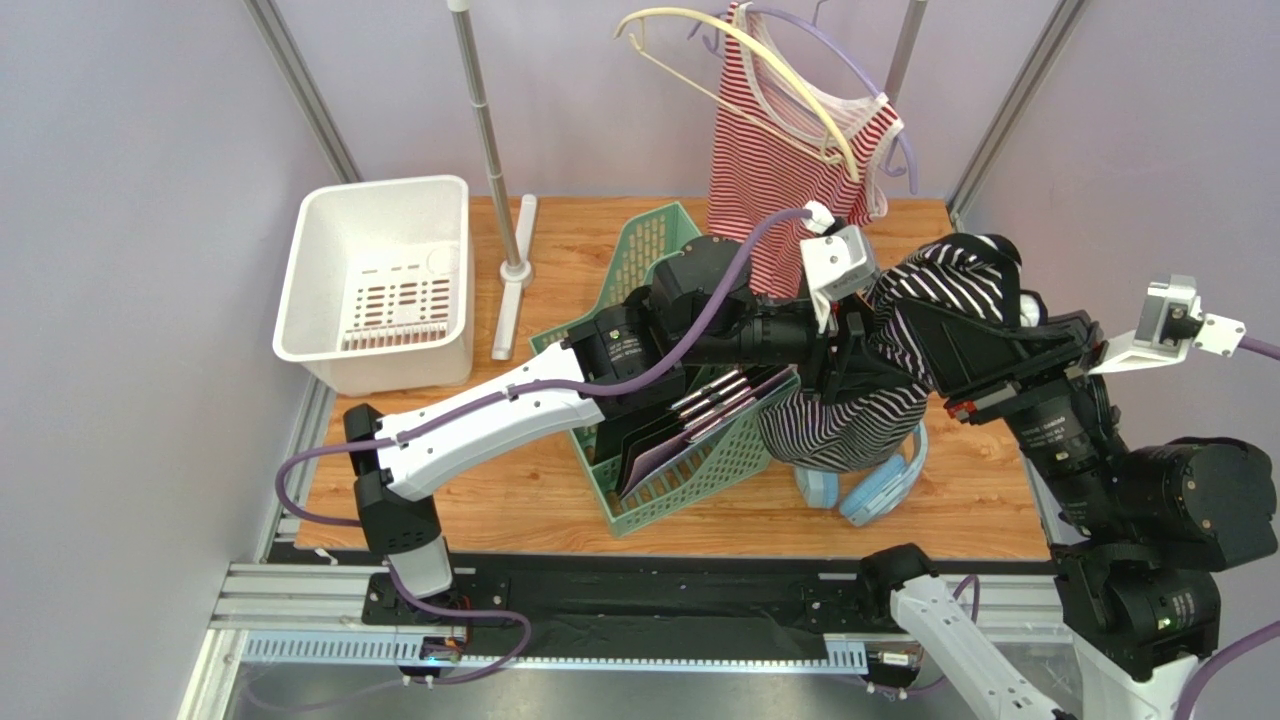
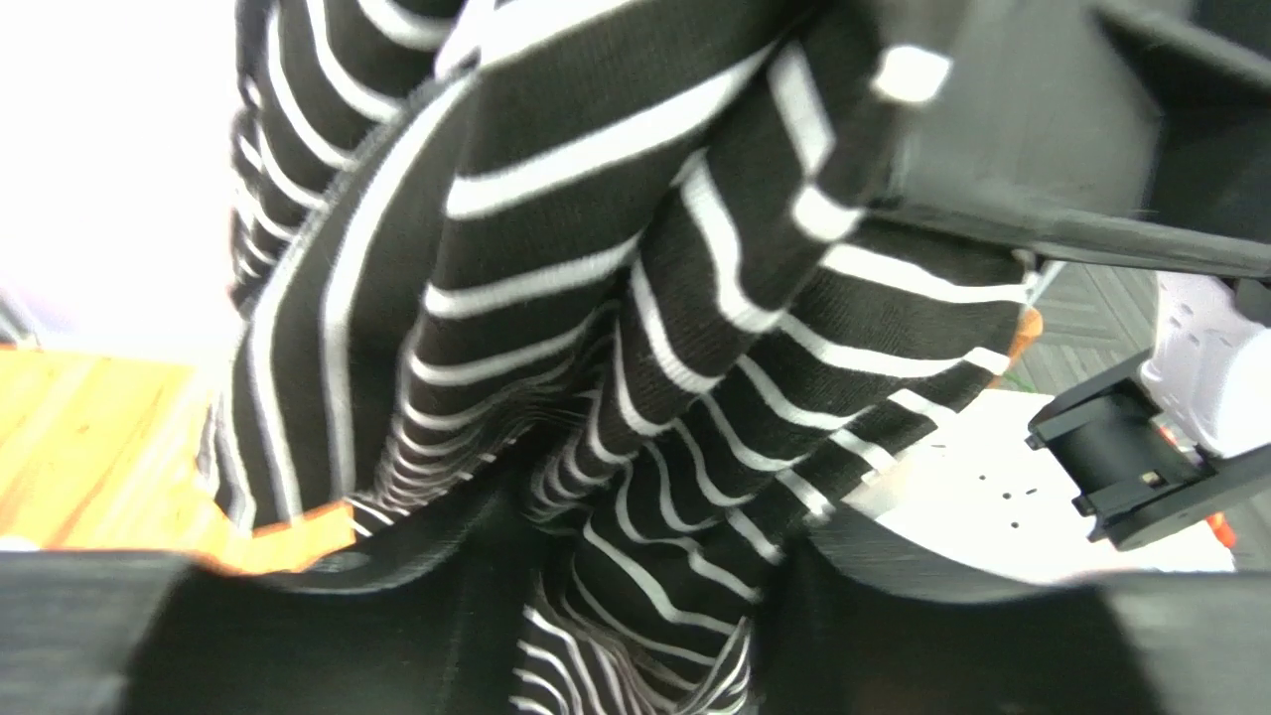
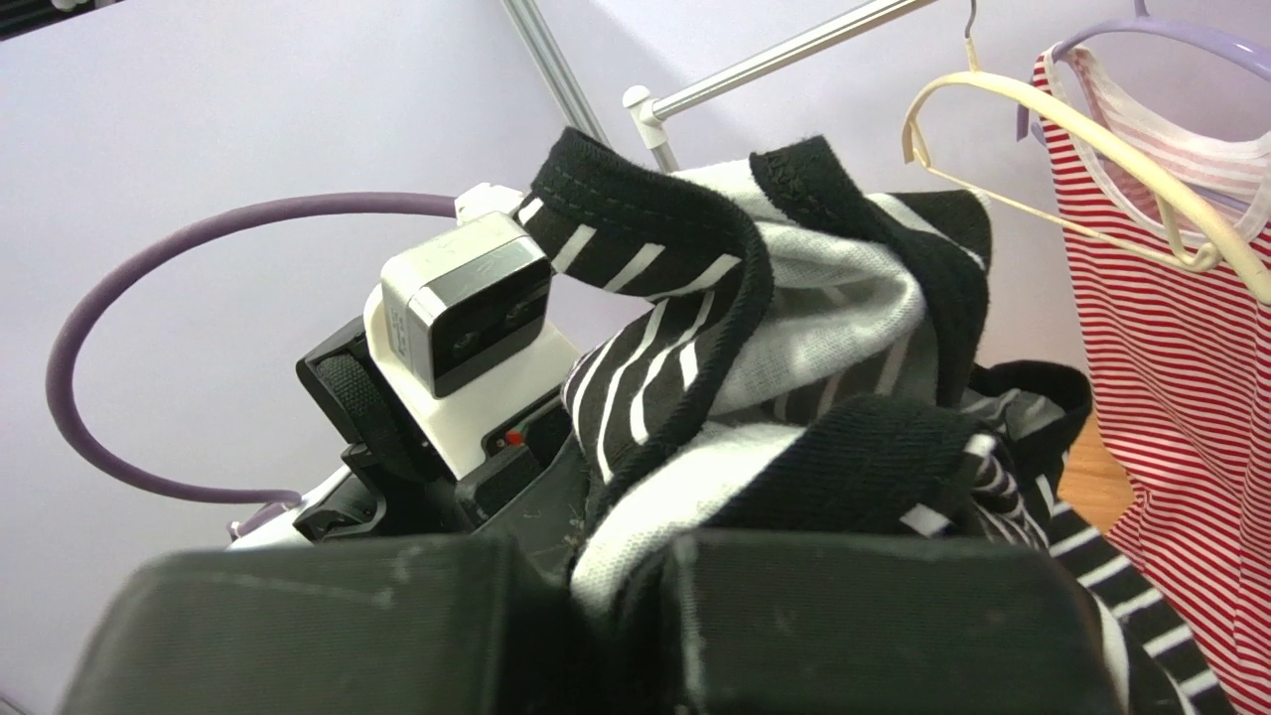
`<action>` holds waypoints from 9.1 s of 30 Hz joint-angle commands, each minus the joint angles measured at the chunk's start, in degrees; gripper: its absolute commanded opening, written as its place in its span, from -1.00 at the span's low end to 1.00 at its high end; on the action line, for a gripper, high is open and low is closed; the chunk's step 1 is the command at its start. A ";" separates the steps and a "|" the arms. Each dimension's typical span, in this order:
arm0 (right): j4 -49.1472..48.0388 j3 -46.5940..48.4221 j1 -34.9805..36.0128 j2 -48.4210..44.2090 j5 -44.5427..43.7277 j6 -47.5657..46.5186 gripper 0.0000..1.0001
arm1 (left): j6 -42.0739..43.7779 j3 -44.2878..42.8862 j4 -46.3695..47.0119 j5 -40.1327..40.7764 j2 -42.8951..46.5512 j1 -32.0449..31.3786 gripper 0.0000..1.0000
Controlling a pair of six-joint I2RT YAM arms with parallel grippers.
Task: Remove the tank top from the hanger
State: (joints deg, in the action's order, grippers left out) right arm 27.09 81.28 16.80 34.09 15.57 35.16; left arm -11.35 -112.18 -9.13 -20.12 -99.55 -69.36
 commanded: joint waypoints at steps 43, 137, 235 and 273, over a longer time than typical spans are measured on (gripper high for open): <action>3.76 -10.16 -0.01 -2.62 -4.41 -12.04 0.75 | -3.67 3.28 -35.79 17.40 19.85 72.78 -1.00; -10.57 21.03 -18.99 52.31 0.60 -29.89 0.43 | -18.88 53.30 -10.74 -4.49 55.16 25.24 0.81; 17.29 7.14 -17.41 3.89 -2.75 -20.65 -1.00 | -1.13 -14.66 -3.28 18.09 -3.55 12.06 0.71; 22.13 10.84 -17.50 -0.86 7.37 -20.13 -1.00 | -11.67 -13.77 -3.18 18.90 -6.62 15.93 0.04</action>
State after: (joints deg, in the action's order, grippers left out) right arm 54.70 91.77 -0.80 33.98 21.41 14.76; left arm -20.27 -126.04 -12.95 1.98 -105.67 -54.04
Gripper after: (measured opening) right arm 0.182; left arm 0.520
